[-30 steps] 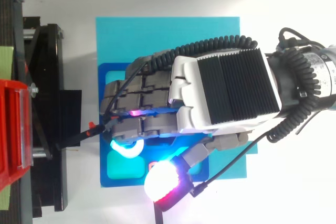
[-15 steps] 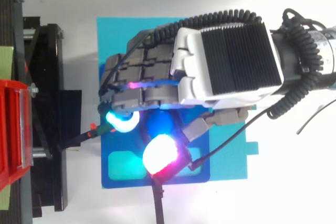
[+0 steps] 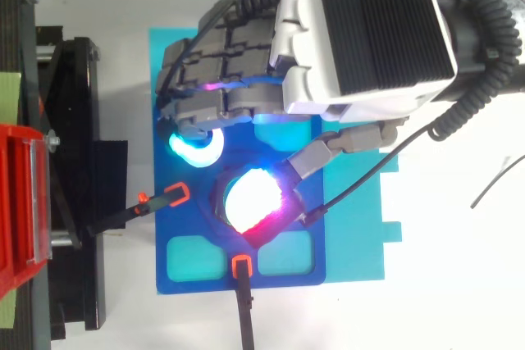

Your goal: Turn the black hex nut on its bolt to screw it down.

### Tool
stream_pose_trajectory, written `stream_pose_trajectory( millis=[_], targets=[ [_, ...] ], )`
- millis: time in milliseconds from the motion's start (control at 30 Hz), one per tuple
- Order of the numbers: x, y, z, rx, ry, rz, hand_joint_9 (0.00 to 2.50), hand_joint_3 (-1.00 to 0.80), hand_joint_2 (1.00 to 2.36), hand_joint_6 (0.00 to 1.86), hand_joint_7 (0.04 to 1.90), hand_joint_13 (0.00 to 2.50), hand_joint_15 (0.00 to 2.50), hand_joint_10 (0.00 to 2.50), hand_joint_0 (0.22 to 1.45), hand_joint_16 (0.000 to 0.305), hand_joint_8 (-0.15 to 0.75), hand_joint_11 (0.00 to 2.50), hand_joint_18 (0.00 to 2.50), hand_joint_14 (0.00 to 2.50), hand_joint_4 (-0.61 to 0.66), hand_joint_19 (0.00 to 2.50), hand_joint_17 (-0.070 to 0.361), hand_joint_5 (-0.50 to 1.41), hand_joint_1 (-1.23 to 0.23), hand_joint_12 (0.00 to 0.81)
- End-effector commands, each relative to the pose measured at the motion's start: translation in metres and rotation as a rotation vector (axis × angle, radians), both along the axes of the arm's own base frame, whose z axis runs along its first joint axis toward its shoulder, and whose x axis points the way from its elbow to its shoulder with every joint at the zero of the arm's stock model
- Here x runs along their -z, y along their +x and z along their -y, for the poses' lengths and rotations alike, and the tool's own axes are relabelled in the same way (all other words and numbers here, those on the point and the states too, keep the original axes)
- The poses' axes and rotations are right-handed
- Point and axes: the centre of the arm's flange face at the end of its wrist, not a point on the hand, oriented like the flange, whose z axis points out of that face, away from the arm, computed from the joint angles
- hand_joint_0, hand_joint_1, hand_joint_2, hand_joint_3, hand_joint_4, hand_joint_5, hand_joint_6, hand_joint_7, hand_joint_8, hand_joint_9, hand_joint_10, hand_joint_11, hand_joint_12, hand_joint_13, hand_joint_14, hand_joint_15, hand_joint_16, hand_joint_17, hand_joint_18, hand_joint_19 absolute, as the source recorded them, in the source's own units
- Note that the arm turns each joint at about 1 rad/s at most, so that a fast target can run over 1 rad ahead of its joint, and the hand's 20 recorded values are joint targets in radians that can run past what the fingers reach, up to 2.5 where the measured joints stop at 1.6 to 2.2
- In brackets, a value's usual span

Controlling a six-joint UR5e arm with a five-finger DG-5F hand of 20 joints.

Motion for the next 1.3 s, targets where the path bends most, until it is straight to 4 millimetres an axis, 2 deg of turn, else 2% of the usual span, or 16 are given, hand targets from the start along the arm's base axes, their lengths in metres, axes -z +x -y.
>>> stream_pose_trajectory(
  millis=[0,33,67,233,333,467,533,733,933,1167,1267],
  targets=[
    [-0.029,0.011,0.0,-0.015,-0.001,0.038,0.65,-0.5,1.0,0.5,1.21,0.59,0.17,0.0,0.53,0.048,0.27,0.13,0.48,0.01,0.16,0.58,0.107,-0.03,-0.3,0.336],
    [-0.035,0.013,-0.001,-0.017,-0.001,0.038,0.65,-0.5,1.0,0.5,1.2,0.59,0.17,0.0,0.53,0.048,0.268,0.13,0.49,0.01,0.17,0.57,0.107,-0.03,-0.3,0.335],
    [-0.05,0.015,-0.005,-0.021,-0.006,0.002,0.65,-0.5,1.0,0.5,1.19,0.59,0.17,0.01,0.53,0.048,0.27,0.13,0.48,0.01,0.17,0.58,0.107,-0.03,-0.3,0.336],
    [-0.048,0.015,-0.017,-0.017,-0.012,-0.032,0.65,-0.5,1.0,0.5,1.14,0.59,0.17,0.0,0.53,0.048,0.269,0.13,0.49,0.01,0.2,0.58,0.107,-0.04,-0.3,0.337],
    [-0.029,0.022,-0.031,-0.034,-0.012,-0.049,0.65,-0.5,1.0,0.5,1.12,0.59,0.17,0.0,0.53,0.048,0.27,0.13,0.49,0.01,0.21,0.58,0.108,-0.04,-0.3,0.338],
    [-0.03,0.024,-0.044,-0.05,-0.012,-0.039,0.65,-0.5,1.0,0.5,1.12,0.59,0.17,0.0,0.53,0.048,0.27,0.13,0.49,0.01,0.2,0.57,0.108,-0.04,-0.3,0.337],
    [-0.032,0.026,-0.057,-0.063,-0.012,-0.027,0.65,-0.5,1.0,0.5,1.12,0.59,0.17,0.0,0.53,0.048,0.268,0.13,0.49,0.01,0.2,0.58,0.107,-0.04,-0.31,0.337],
    [-0.031,0.027,-0.073,-0.085,-0.014,-0.028,0.65,-0.5,1.0,0.5,1.11,0.59,0.17,0.0,0.53,0.048,0.271,0.13,0.49,0.01,0.21,0.58,0.107,-0.04,-0.31,0.337],
    [-0.031,0.027,-0.081,-0.086,-0.012,-0.033,0.66,-0.5,1.0,0.5,1.11,0.59,0.16,0.0,0.53,0.048,0.273,0.13,0.5,0.01,0.21,0.56,0.108,-0.04,-0.32,0.338],
    [-0.018,0.023,-0.078,-0.085,-0.028,-0.05,0.65,-0.5,1.0,0.5,1.11,0.59,0.17,0.0,0.53,0.048,0.269,0.13,0.5,0.01,0.21,0.57,0.107,-0.04,-0.32,0.336],
    [-0.018,0.023,-0.073,-0.075,-0.091,-0.03,0.66,-0.5,1.0,0.5,1.11,0.6,0.17,0.0,0.53,0.048,0.271,0.13,0.5,0.01,0.21,0.57,0.107,-0.04,-0.32,0.337]
  ],
)
